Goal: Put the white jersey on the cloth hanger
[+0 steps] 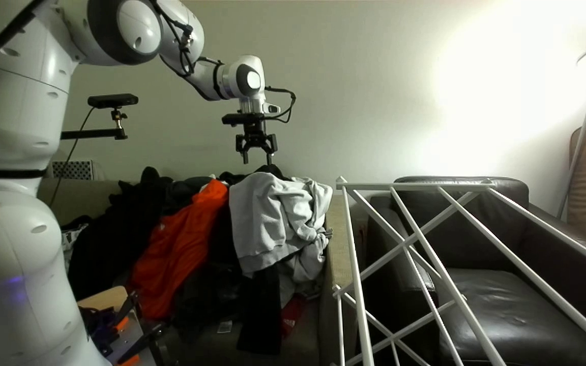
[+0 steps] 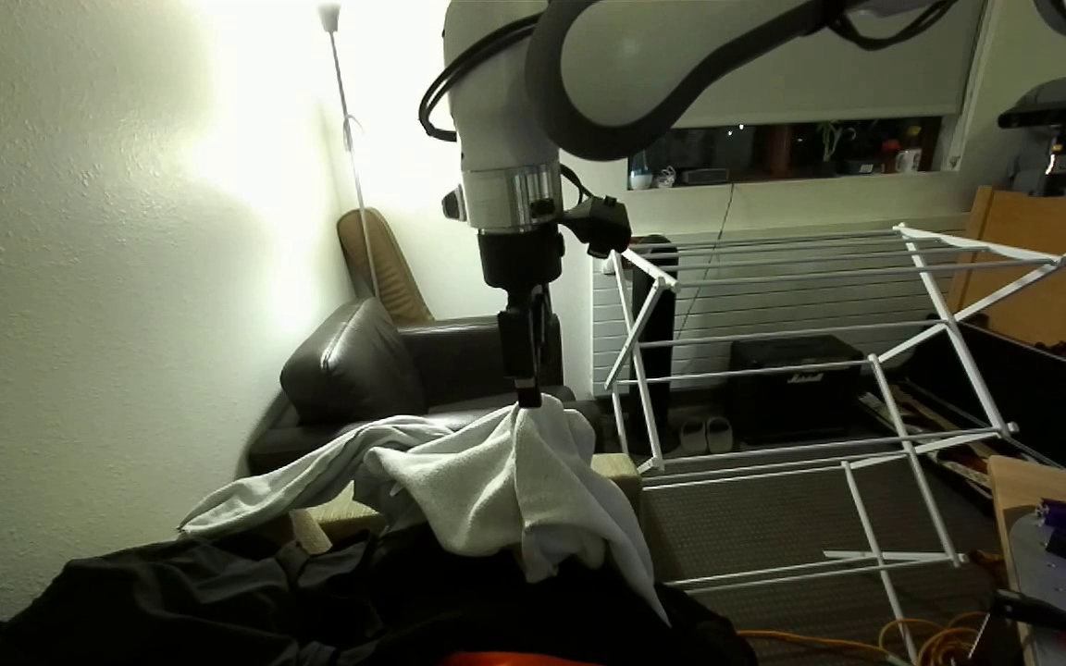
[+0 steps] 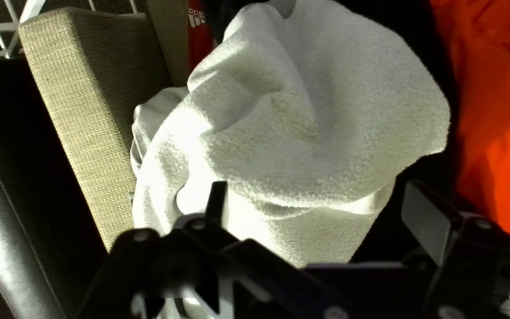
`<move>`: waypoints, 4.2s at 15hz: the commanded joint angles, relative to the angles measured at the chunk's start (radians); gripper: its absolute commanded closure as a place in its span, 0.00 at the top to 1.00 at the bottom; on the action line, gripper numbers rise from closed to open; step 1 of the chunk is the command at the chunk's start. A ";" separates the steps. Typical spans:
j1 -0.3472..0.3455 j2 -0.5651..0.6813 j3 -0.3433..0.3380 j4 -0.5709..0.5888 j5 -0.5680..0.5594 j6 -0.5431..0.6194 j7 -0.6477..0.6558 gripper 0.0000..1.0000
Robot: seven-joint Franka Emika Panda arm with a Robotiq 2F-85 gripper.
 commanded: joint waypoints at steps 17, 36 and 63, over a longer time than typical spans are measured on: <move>-0.020 0.097 0.013 -0.008 0.026 0.087 -0.298 1.00; -0.027 0.105 0.018 -0.027 0.033 0.085 -0.341 0.16; -0.106 -0.281 -0.036 -0.224 0.068 -0.046 -0.313 0.06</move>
